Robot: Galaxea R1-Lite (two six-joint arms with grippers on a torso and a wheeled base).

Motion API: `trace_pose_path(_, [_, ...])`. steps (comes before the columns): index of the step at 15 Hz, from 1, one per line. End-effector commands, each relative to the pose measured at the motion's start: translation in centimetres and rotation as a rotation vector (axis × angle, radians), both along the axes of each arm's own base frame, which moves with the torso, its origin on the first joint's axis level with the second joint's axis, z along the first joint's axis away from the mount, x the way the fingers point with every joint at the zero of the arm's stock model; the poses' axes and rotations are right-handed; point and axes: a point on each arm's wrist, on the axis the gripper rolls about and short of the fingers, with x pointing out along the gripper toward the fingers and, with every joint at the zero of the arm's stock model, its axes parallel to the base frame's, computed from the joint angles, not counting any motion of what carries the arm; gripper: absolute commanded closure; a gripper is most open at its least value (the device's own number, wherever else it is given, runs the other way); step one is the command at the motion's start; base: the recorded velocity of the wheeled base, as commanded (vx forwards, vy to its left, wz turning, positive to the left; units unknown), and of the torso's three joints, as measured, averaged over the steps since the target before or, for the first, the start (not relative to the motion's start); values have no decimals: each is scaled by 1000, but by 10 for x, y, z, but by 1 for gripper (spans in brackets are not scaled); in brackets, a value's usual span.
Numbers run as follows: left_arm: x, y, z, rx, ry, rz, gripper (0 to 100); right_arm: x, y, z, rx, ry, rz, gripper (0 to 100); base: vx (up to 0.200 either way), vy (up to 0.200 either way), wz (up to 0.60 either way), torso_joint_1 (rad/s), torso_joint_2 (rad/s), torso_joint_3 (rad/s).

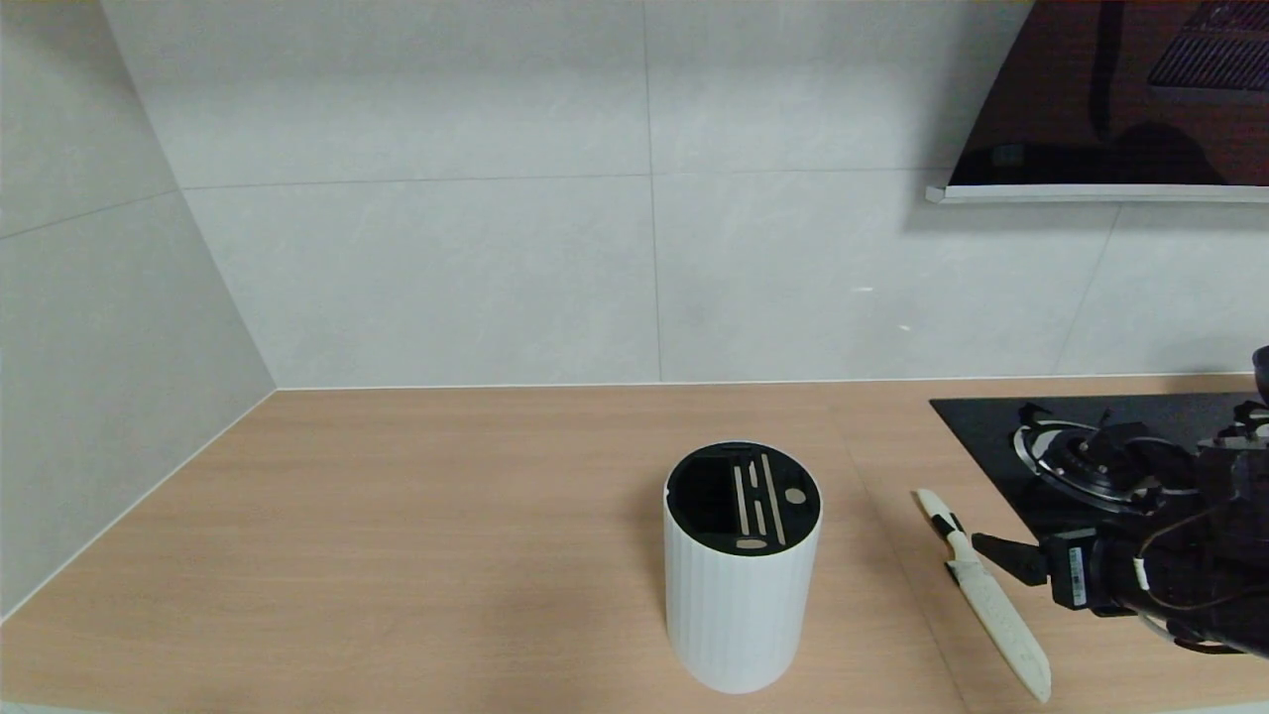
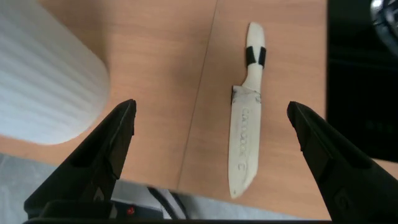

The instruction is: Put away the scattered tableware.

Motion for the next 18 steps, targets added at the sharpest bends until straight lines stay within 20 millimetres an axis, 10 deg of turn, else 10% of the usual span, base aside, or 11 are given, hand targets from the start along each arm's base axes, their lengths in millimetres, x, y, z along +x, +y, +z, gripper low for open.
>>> trace_pose_path(1, [0,0,0,0,0,0,0,12,1,-29,-28,104,-20,0,0,0,0,0,0,0])
trace_pose_path(18, [0,0,0,0,-1,0,0,76,-13,-137,-90,41,-144,0,0,0,0,0,0,0])
